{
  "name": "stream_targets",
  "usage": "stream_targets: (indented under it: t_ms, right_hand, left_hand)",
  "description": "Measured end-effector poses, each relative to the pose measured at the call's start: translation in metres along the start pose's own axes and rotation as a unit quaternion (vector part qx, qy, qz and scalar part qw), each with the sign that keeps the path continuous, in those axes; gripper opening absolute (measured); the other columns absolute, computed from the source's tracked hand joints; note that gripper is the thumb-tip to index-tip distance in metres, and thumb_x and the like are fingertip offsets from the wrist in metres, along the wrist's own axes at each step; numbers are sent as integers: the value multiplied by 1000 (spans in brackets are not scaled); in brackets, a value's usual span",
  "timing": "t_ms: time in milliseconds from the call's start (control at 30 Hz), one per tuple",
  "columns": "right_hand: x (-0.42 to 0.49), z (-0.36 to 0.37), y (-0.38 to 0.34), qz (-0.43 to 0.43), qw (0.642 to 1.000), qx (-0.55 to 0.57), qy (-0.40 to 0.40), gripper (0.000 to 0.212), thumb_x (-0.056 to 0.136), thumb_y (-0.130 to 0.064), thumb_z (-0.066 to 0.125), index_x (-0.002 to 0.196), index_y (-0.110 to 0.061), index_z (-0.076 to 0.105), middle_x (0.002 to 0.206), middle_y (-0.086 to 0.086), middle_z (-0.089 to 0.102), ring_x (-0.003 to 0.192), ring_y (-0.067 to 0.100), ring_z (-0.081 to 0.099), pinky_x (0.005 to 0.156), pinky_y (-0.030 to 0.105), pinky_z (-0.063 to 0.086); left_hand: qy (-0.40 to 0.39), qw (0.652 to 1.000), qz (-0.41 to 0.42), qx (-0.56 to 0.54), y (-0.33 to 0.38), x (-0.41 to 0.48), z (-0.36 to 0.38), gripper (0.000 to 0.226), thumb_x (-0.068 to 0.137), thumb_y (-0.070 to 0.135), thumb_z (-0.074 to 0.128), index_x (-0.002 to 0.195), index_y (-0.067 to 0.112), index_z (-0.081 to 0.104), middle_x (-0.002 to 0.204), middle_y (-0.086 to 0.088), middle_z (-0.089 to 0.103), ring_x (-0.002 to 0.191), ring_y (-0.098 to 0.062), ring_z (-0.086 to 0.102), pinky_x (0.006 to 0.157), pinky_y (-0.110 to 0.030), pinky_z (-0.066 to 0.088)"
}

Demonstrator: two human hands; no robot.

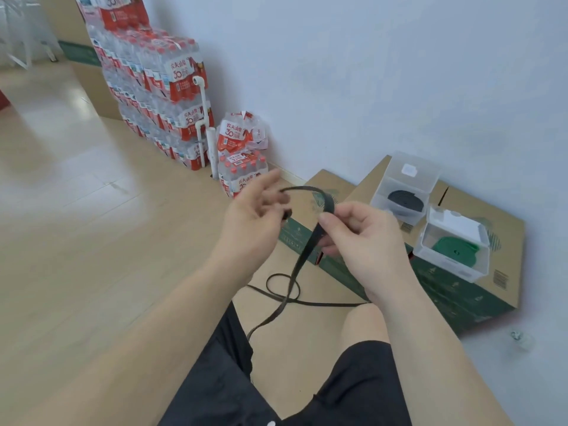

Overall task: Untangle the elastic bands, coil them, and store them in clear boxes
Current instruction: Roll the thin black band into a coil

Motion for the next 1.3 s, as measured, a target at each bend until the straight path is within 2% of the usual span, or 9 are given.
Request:
stream_targets:
  t_ms: [200,367,500,633,800,900,1033,1133,1300]
  right_hand:
    - [15,2,-21,-2,1000,-18,-9,11,96,-19,72,85,-17,74,74,2,80,73,21,78,80,49,65]
    - [25,-5,-22,10,1000,6,4,13,100,-22,68,90,-18,74,81,4,80,76,22,78,78,46,66]
    - [30,-5,17,70,997,-21,6,28,108,-36,48,121,-26,71,107,-5,77,98,16,73,92,44,61]
    - [5,31,59,102,988,-40,-113,46,96,0,51,128,-28,69,117,-9,77,109,4,70,101,38,57]
    - [-1,46,58,64,994,-24,-90,15,95,-25,73,107,-33,73,99,-17,76,93,-1,70,91,27,56]
    - [10,37,41,23,998,-51,-29,6,95,-26,72,90,-26,71,83,-5,74,80,13,71,82,37,60]
    - [22,23,12,-6,1000,20,-4,9,100,-16,65,92,-15,69,84,7,77,74,15,75,72,33,62]
    - [35,18,-18,-18,998,65,-16,12,102,-13,63,93,-4,66,82,14,77,68,17,73,67,32,63]
    - [56,7,-51,-13,992,122,8,17,105,-22,59,97,-11,69,74,1,76,64,17,71,69,37,64]
  left_hand:
    - [-186,972,-76,120,-81,-34,48,67,84,-8,46,117,46,65,128,22,63,125,-5,57,99,-32,55]
    - [-166,975,-65,136,-100,-39,46,29,101,14,59,103,39,74,111,21,69,104,-11,68,101,-46,55]
    - [-102,989,-43,102,-53,-21,33,39,102,14,59,89,48,74,90,-10,74,81,-25,69,87,-55,60]
    - [-85,994,29,69,26,6,30,19,98,6,61,93,15,76,86,-13,76,86,-32,74,77,-48,64]
    - [-119,989,44,71,75,29,45,13,99,4,62,104,7,73,92,-13,78,88,-30,77,72,-39,66]
    - [-125,991,40,20,83,35,45,11,101,12,62,99,15,72,102,-14,77,93,-28,77,77,-36,66]
    - [-63,998,14,2,46,34,15,29,99,3,53,118,16,71,105,-3,77,99,-19,75,82,-34,65]
    - [-204,970,-17,134,-16,5,26,53,88,-9,48,112,30,73,100,17,78,101,-1,72,88,-22,57]
    - [-213,949,-55,226,-63,-9,29,17,102,22,62,112,27,74,103,14,73,104,-8,68,103,-37,54]
Point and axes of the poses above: each hand's wrist, its own x-axis towards the middle knuckle, its own z-axis out of the palm, y = z × x, the point moved 8 cm from there along x, towards the middle knuckle
